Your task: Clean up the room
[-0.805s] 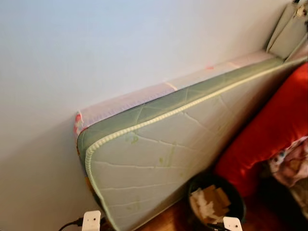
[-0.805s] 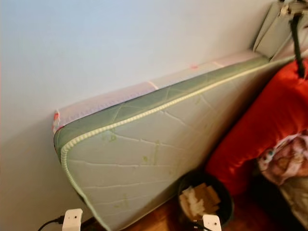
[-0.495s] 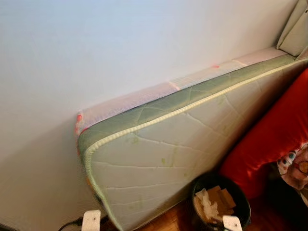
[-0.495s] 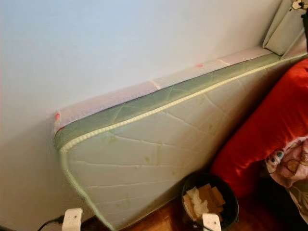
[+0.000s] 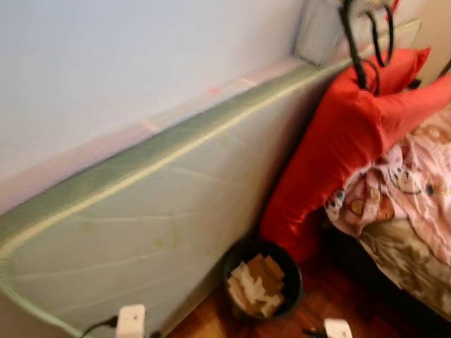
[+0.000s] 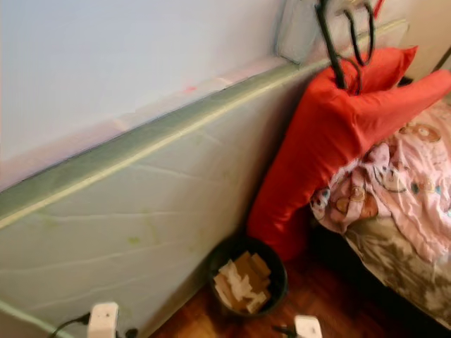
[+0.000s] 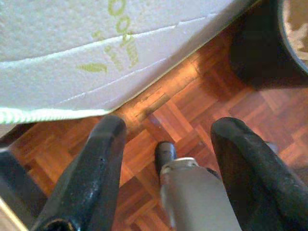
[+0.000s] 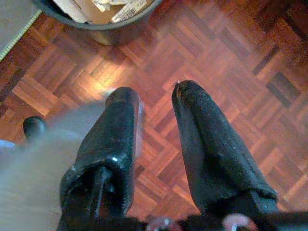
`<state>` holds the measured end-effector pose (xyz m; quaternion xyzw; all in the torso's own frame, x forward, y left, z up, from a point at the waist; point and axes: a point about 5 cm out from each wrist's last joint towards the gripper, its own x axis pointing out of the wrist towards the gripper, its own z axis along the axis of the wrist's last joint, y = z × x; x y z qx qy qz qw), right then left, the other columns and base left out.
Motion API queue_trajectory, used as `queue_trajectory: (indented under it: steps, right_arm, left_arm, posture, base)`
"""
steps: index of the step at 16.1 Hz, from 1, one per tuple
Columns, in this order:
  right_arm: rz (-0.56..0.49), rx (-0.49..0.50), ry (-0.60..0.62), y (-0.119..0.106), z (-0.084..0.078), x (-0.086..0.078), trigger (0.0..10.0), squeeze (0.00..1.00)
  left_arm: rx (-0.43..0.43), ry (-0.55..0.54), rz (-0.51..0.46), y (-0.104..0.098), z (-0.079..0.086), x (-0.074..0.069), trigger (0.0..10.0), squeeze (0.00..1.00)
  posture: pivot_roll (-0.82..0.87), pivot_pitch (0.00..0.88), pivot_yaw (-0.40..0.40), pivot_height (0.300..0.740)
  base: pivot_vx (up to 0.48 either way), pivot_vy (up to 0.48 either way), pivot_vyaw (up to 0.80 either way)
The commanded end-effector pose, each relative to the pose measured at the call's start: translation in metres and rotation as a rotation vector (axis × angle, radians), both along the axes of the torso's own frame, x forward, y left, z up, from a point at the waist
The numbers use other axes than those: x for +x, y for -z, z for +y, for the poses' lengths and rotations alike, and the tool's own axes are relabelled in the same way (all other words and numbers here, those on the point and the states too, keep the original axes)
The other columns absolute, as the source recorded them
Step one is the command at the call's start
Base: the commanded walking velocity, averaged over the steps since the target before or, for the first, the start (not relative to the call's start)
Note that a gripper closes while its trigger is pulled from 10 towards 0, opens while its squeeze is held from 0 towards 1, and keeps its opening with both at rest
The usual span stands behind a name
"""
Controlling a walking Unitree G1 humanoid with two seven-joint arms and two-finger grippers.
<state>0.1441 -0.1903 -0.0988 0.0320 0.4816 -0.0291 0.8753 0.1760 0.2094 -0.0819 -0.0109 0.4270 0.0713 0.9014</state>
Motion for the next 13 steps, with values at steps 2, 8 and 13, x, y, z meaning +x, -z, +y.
queue_trajectory:
  steps: [2,8,13]
  right_arm:
    - [-0.16,0.027,0.162,-0.0405,-0.015,0.0824,10.0,0.0]
    - [-0.163,0.078,0.162,-0.04,-0.0117,0.0822,10.0,0.0]
    - [-0.174,0.098,0.162,-0.0405,-0.0108,0.0829,10.0,0.0]
  left_arm:
    - [0.02,0.038,-0.045,-0.0269,0.0127,0.0492,10.0,0.0]
    - [0.017,0.042,-0.043,-0.0268,0.0128,0.049,10.0,0.0]
    - [0.014,0.041,-0.042,-0.0267,0.0127,0.0489,10.0,0.0]
  posture:
    - [0.09,0.0,-0.112,0.74]
    - [0.09,0.0,-0.11,0.74]
    - [0.09,0.0,-0.109,0.74]
  base:
    - [0.0,-0.48,0.0]
    - [0.0,-0.48,0.0]
    - [0.0,-0.48,0.0]
